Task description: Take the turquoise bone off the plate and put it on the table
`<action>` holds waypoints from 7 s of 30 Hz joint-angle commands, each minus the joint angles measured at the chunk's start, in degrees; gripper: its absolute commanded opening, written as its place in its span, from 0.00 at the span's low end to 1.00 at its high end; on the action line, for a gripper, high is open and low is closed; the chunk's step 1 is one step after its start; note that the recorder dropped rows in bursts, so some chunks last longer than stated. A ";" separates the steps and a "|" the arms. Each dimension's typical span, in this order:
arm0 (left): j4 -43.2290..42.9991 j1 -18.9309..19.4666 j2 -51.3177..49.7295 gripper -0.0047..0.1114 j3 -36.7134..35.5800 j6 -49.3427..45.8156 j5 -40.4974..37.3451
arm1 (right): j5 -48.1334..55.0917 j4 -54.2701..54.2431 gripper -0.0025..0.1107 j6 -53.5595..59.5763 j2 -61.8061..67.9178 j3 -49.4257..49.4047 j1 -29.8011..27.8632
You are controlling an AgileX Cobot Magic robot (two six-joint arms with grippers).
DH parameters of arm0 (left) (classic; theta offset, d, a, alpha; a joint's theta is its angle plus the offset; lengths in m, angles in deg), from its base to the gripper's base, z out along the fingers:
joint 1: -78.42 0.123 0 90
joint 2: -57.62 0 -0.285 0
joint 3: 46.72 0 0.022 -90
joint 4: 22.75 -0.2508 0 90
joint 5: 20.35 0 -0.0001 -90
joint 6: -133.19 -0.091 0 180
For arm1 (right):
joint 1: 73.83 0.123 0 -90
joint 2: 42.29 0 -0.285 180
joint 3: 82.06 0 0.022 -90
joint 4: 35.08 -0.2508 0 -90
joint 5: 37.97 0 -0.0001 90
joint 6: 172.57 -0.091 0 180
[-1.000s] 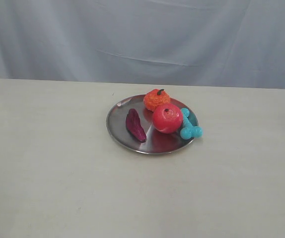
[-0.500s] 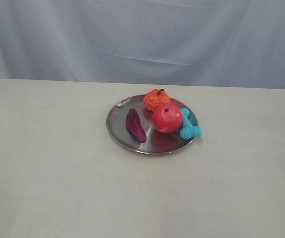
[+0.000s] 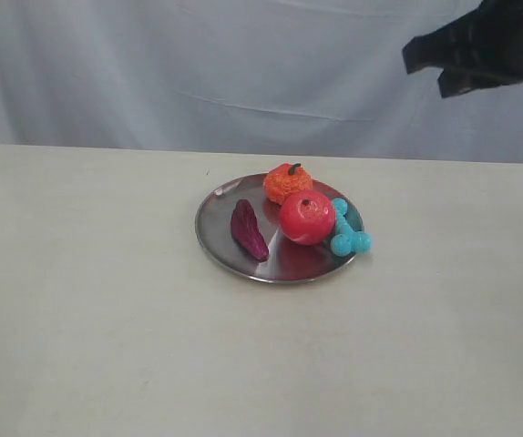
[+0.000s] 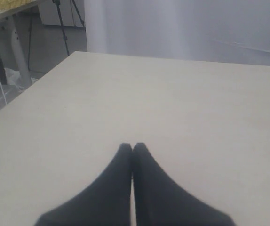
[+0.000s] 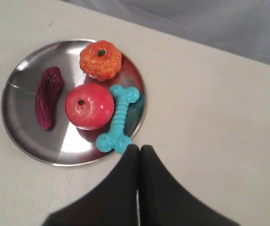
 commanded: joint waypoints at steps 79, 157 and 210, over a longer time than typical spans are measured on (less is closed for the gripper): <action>0.08 0.12 0.07 0.04 -0.15 0.24 0.31 | 7.04 -6.62 0.02 5.21 12.82 18.11 -6.22; 0.08 0.12 0.07 0.04 -0.15 0.24 0.31 | -41.91 -7.02 0.02 4.90 -33.94 -32.60 -6.58; 0.08 0.12 0.07 0.04 -0.15 0.24 0.31 | -39.90 -8.56 0.02 4.59 -83.10 -59.50 -6.58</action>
